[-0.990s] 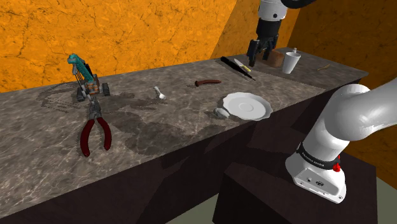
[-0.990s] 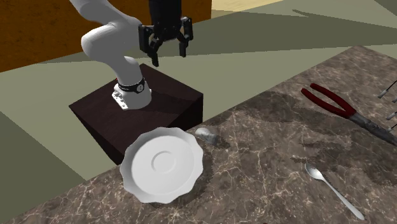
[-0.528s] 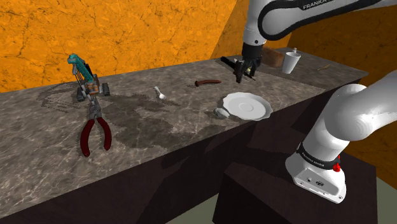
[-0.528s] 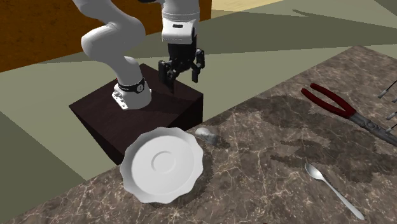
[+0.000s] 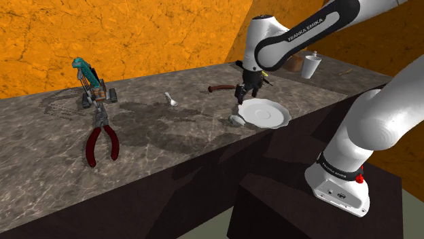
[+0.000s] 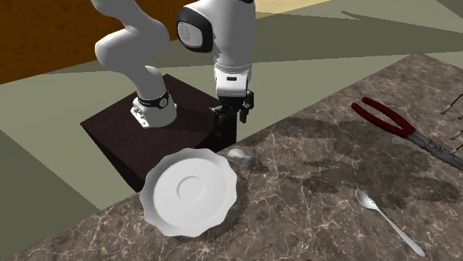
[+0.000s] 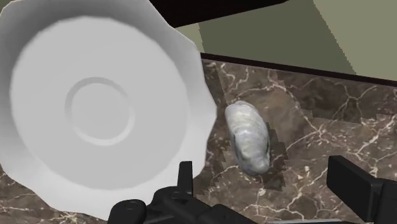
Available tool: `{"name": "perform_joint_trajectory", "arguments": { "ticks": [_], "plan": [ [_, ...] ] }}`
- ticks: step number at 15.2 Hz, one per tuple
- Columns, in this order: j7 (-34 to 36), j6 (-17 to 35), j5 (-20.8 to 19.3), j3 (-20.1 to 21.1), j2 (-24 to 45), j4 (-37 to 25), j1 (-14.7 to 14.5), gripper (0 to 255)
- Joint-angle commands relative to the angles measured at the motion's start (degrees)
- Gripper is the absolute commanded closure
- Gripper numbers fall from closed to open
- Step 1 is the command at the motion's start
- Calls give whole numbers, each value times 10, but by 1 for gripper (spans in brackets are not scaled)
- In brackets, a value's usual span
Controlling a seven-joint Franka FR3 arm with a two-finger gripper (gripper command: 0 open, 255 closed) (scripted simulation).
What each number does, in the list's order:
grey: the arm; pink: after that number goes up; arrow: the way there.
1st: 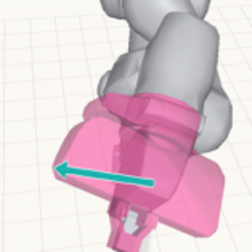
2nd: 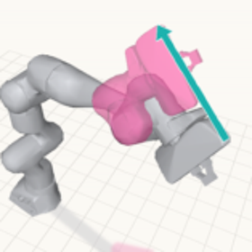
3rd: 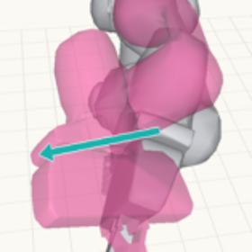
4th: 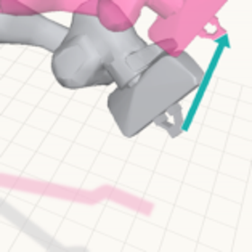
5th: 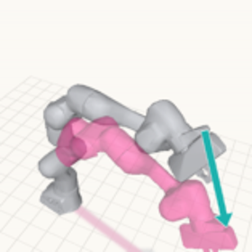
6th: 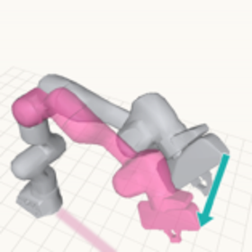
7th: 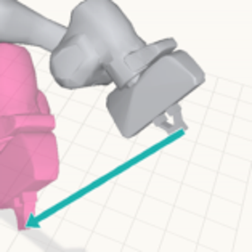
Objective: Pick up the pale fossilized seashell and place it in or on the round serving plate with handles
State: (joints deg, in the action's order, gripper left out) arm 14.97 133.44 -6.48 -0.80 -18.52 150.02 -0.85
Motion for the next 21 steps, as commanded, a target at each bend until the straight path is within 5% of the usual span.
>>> {"name": "perform_joint_trajectory", "arguments": {
  "ticks": [1,7,15,21],
  "plan": [
    [6,44,-1,1,47,-4,0,0],
    [28,155,-9,7,193,-40,-2,0],
    [40,220,-24,2,260,-41,0,0],
    [40,220,-24,2,260,-41,0,0]
  ]
}}
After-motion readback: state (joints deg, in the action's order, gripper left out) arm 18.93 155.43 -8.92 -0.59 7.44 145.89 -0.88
